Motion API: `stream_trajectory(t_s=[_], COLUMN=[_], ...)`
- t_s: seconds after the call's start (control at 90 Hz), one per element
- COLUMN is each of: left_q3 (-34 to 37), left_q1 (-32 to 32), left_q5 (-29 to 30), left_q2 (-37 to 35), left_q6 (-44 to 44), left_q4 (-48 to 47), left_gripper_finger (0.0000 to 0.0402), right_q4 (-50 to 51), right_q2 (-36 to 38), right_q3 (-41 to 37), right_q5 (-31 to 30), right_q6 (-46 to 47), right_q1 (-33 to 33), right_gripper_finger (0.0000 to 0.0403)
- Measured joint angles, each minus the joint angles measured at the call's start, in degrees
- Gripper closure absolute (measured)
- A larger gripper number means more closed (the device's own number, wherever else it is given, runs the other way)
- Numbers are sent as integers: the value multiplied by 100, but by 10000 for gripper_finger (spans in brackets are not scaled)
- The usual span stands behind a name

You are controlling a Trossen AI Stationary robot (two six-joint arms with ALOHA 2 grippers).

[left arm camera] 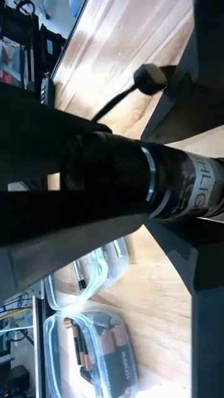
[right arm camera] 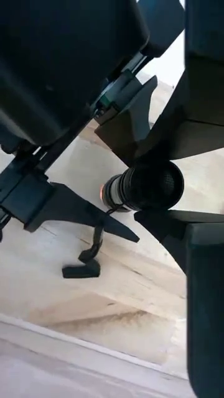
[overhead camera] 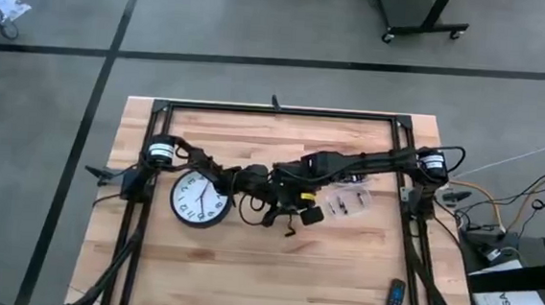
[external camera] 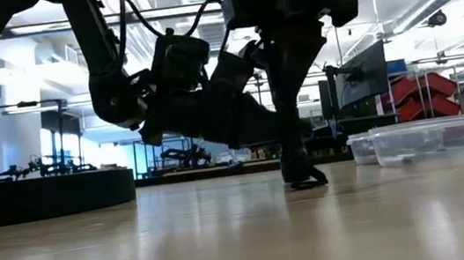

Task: Insert battery
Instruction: Close the black battery compartment

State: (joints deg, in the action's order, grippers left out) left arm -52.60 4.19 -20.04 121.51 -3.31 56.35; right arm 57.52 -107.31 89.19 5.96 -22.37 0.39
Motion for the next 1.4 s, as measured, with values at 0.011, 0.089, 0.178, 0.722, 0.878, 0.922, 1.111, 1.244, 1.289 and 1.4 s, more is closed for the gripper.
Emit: stream_trajectory(t_s=[0.011, 0.089, 0.178, 0.722, 0.878, 0.922, 1.111, 1.244, 1.289, 1.4], left_q3=[0, 0, 0, 2, 2, 2, 2, 2, 2, 2], left_q1=[0, 0, 0, 31, 31, 31, 31, 31, 31, 31], left_q5=[1, 1, 1, -2, -2, -2, 1, 1, 1, -2], left_q2=[0, 0, 0, -4, -3, -4, -4, -2, -3, -2], left_q6=[0, -8, -26, -66, -66, -66, -66, -66, -67, -112], left_q4=[-3, -44, -90, -388, -382, -366, -366, -368, -368, -371], left_gripper_finger=[233, 235, 238, 240, 248, 250, 263, 268, 270, 272], right_q4=[1, 3, 6, 457, 524, 522, 510, 502, 502, 493], right_q2=[-1, -4, -6, -11, -24, -24, -24, -24, -24, -24], right_q3=[0, 0, -1, 55, 107, 107, 109, 115, 137, 252], right_q5=[1, 14, 37, 197, 207, 208, 209, 208, 207, 198], right_q6=[0, -16, -46, -326, -383, -385, -371, -316, -308, -296], right_q1=[-4, -5, -5, -16, -29, -29, -29, -29, -29, -30], right_gripper_finger=[316, 316, 316, 316, 316, 316, 316, 316, 316, 316])
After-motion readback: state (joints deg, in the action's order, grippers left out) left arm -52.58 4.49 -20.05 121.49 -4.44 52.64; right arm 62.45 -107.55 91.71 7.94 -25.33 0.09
